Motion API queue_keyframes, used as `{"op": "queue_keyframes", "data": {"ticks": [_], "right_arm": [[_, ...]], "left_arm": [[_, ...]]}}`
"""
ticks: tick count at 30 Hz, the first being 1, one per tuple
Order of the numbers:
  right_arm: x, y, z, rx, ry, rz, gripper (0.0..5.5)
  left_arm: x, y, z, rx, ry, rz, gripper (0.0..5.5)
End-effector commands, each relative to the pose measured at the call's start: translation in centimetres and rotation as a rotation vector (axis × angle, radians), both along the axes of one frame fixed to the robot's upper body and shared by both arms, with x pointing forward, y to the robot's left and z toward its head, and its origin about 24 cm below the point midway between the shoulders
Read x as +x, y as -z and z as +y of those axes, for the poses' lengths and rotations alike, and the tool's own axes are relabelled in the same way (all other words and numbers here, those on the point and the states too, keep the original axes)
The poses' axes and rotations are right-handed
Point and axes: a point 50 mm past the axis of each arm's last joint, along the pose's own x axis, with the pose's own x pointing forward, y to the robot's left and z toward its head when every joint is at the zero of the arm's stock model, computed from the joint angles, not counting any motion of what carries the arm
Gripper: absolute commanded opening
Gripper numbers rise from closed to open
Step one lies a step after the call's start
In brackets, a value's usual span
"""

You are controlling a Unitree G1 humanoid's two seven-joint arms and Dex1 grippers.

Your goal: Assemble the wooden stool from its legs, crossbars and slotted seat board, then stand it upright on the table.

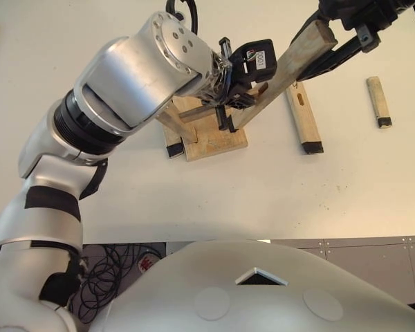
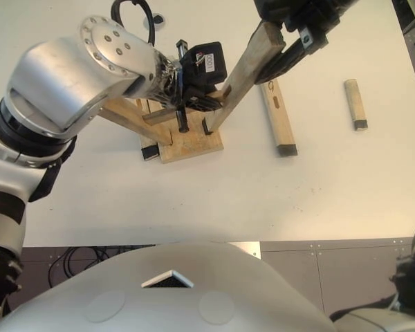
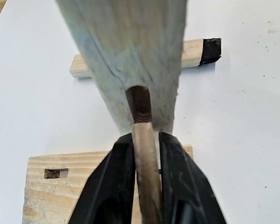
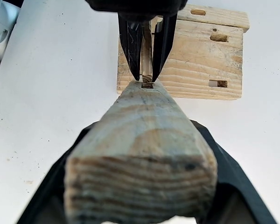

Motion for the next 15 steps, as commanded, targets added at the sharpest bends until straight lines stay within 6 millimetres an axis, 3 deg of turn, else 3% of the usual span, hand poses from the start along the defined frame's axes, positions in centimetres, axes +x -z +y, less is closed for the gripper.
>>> {"op": "queue_keyframes", "data": {"ticks": [1, 9, 15], "right_arm": [[-0.8, 3.5, 2.0, -0.062, -0.109, 0.116, 2.03], [-1.1, 2.3, 3.9, 0.072, -0.116, 0.115, 2.03], [-1.1, 1.9, 4.0, 0.123, -0.12, 0.09, 2.03]], "left_arm": [[-0.1, 0.2, 0.2, -0.014, -0.017, -0.005, 0.54], [-0.6, 0.6, 0.6, -0.012, -0.01, 0.019, 0.47], [-0.6, 0.6, 0.9, -0.012, -0.014, 0.021, 0.45]]}}
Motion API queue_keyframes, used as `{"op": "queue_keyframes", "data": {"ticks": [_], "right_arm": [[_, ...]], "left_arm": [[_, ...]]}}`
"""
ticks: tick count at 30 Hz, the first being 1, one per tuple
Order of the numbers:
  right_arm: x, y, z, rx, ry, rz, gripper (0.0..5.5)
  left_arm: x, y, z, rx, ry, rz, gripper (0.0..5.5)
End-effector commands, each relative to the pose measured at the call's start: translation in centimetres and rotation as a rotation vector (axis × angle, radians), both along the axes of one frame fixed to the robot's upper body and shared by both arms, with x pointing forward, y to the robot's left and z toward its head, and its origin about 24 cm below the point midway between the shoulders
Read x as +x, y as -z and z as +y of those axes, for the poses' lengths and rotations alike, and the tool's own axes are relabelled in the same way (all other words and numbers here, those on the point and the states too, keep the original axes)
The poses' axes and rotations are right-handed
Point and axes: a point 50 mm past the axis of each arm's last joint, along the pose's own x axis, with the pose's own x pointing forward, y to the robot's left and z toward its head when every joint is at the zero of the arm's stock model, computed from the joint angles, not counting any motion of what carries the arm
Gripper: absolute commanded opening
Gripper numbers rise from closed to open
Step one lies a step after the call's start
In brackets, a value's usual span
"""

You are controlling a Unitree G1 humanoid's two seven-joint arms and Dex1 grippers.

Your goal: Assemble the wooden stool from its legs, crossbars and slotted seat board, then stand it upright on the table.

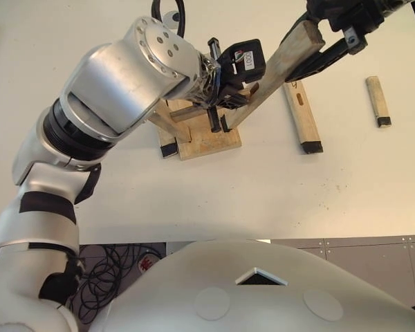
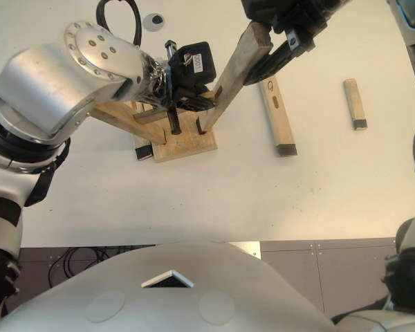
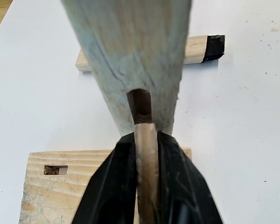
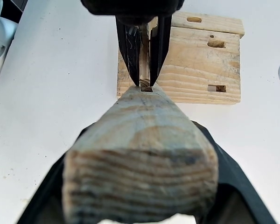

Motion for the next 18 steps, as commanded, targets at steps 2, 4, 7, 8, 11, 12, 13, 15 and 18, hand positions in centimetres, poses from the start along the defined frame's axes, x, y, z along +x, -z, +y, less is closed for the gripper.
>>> {"op": "queue_keyframes", "data": {"ticks": [2, 4, 7, 8, 11, 12, 13, 15, 18], "right_arm": [[-0.97, 1.8, 3.21, 0.053, -0.144, 0.071, 2.03], [-1.1, 1.95, 3.12, 0.049, -0.146, 0.073, 2.03], [-1.31, 2.46, 2.91, 0.031, -0.149, 0.081, 2.03], [-1.37, 2.57, 3.0, 0.032, -0.152, 0.084, 2.4], [-1.36, 2.45, 3.39, 0.047, -0.158, 0.08, 2.94], [-1.33, 2.39, 3.47, 0.052, -0.158, 0.077, 3.11], [-1.3, 2.32, 3.5, 0.056, -0.158, 0.074, 3.21], [-1.23, 2.18, 3.54, 0.066, -0.153, 0.072, 3.53], [-1.08, 1.97, 3.54, 0.072, -0.148, 0.063, 3.97]], "left_arm": [[-0.26, 0.69, -0.13, -0.001, 0.01, 0.021, 0.43], [-0.19, 0.56, -0.06, -0.007, 0.006, 0.019, 0.41], [-0.1, 0.21, 0.01, -0.025, 0.0, 0.015, 0.41], [-0.1, 0.17, 0.01, -0.029, 0.0, 0.014, 0.41], [-0.11, 0.28, 0.04, -0.031, -0.002, 0.014, 0.39], [-0.11, 0.31, 0.04, -0.031, -0.001, 0.014, 0.38], [-0.11, 0.31, 0.02, -0.031, -0.001, 0.014, 0.38], [-0.11, 0.38, -0.02, -0.029, 0.001, 0.009, 0.38], [-0.21, 0.48, 0.04, -0.024, 0.012, 0.009, 0.38]]}}
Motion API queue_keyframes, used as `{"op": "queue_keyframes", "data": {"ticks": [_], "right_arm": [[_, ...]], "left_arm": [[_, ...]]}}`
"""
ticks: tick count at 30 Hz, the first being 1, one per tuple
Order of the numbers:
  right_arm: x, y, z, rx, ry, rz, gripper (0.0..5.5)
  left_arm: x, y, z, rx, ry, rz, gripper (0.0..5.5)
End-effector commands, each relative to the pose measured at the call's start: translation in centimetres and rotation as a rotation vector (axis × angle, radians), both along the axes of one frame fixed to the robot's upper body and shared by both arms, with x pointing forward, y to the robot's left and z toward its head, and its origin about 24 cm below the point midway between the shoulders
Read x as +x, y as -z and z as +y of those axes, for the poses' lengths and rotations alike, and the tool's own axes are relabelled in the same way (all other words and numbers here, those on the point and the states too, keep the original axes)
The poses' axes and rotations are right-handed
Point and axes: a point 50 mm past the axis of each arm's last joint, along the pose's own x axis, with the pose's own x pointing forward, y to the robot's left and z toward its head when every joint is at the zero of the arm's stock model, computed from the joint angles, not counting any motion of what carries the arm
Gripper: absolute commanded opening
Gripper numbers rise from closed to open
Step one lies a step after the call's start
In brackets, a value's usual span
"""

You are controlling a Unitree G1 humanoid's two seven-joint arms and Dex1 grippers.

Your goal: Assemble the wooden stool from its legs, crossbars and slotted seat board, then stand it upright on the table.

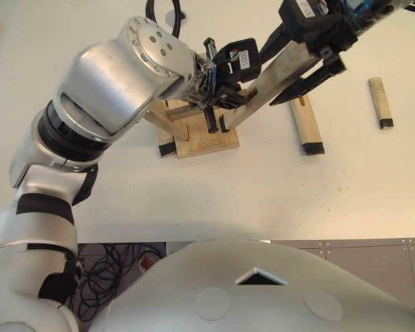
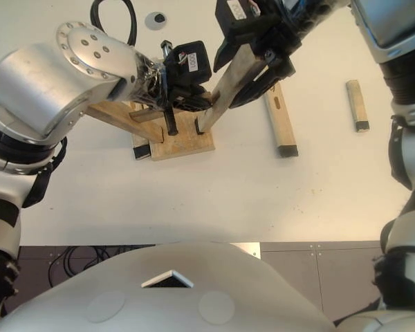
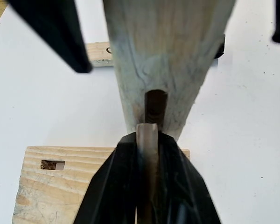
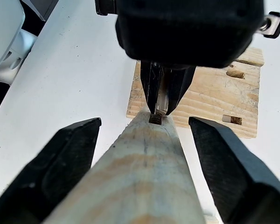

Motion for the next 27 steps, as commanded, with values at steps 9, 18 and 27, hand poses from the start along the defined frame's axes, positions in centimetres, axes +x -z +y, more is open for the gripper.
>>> {"op": "queue_keyframes", "data": {"ticks": [9, 18, 27], "right_arm": [[0.1, 0.7, 1.3, 0.031, -0.022, 0.032, 4.01], [0.2, 0.6, 0.9, 0.04, -0.003, 0.034, 4.01], [0.0, -1.5, 0.3, 0.163, 0.055, 0.101, 4.01]], "left_arm": [[-0.8, 0.4, -0.6, -0.015, 0.119, 0.009, 1.05], [-0.4, -0.9, -0.4, -0.073, 0.101, 0.017, 1.87], [0.7, -6.6, 1.4, -0.326, 0.059, 0.057, 1.87]]}}
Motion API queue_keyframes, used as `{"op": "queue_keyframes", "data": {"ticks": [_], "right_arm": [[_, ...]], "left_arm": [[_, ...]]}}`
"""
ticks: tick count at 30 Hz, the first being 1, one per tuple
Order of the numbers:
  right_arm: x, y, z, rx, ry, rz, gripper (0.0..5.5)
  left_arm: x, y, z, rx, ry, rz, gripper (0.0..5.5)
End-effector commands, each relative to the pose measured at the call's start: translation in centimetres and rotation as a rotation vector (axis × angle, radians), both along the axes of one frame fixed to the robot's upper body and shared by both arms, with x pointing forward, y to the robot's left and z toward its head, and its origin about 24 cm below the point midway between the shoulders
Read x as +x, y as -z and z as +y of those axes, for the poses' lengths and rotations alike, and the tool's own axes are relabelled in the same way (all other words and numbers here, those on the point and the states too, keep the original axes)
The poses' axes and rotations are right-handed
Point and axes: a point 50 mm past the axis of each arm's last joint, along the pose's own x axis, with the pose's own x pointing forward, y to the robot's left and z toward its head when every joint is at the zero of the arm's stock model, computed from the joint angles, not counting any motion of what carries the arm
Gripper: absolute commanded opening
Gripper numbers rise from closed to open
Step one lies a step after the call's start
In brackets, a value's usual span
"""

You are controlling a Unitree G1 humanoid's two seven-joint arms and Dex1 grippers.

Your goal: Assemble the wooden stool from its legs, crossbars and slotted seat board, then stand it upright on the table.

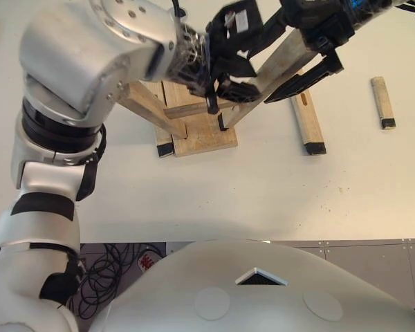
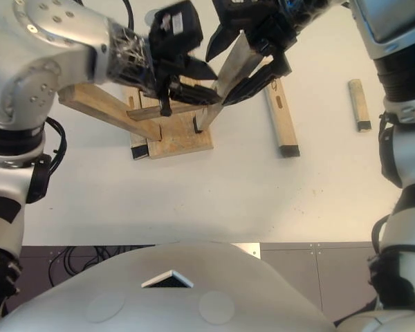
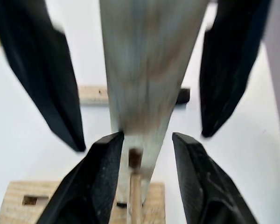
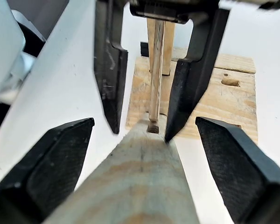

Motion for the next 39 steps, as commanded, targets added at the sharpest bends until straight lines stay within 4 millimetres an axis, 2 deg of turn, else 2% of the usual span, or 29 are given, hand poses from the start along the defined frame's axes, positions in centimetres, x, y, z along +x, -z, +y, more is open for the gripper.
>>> {"op": "queue_keyframes", "data": {"ticks": [1, 6, 8, 12, 14, 17, 19, 23, 27, 31, 36, 39], "right_arm": [[-0.4, -1.2, 0.3, 0.085, 0.004, 0.049, 4.01], [-0.4, -1.8, -0.3, 0.158, 0.053, 0.102, 4.01], [-0.2, -3.1, -1.0, 0.246, 0.104, 0.134, 4.01], [0.2, -6.7, -4.1, 0.546, 0.276, 0.228, 4.01], [0.1, -7.5, -6.0, 0.662, 0.337, 0.274, 4.01], [-0.2, -4.4, -9.0, 0.661, 0.416, 0.3, 4.5], [-0.7, -2.5, -10.2, 0.666, 0.437, 0.365, 4.87], [-1.0, 1.4, -10.2, 0.676, 0.462, 0.449, 5.38], [-1.0, 4.1, -8.9, 0.664, 0.483, 0.407, 5.38], [-1.5, 6.3, -6.7, 0.665, 0.447, 0.393, 5.38], [-1.8, 6.2, -5.5, 0.739, 0.417, 0.417, 4.64], [-2.4, 6.2, -5.5, 0.751, 0.412, 0.43, 4.03]], "left_arm": [[0.5, -2.2, 1.2, -0.049, -0.035, -0.024, 1.87], [1.7, -3.6, 3.6, -0.073, -0.155, -0.098, 1.87], [2.1, -4.1, 4.7, -0.105, -0.214, -0.124, 1.87], [2.2, -3.9, 7.0, -0.163, -0.33, -0.121, 1.87], [2.0, -3.4, 7.7, -0.175, -0.374, -0.114, 1.87], [1.5, -2.6, 8.2, -0.18, -0.455, -0.148, 1.9], [1.4, -2.3, 8.3, -0.21, -0.491, -0.145, 1.9], [1.9, -2.0, 8.3, -0.266, -0.551, -0.135, 1.9], [2.1, -1.9, 8.2, -0.305, -0.554, -0.116, 1.9], [1.9, -0.7, 7.6, -0.316, -0.542, -0.069, 1.9], [2.4, 0.8, 8.3, -0.258, -0.637, -0.073, 1.9], [3.1, 1.7, 7.7, -0.277, -0.717, -0.077, 1.9]]}}
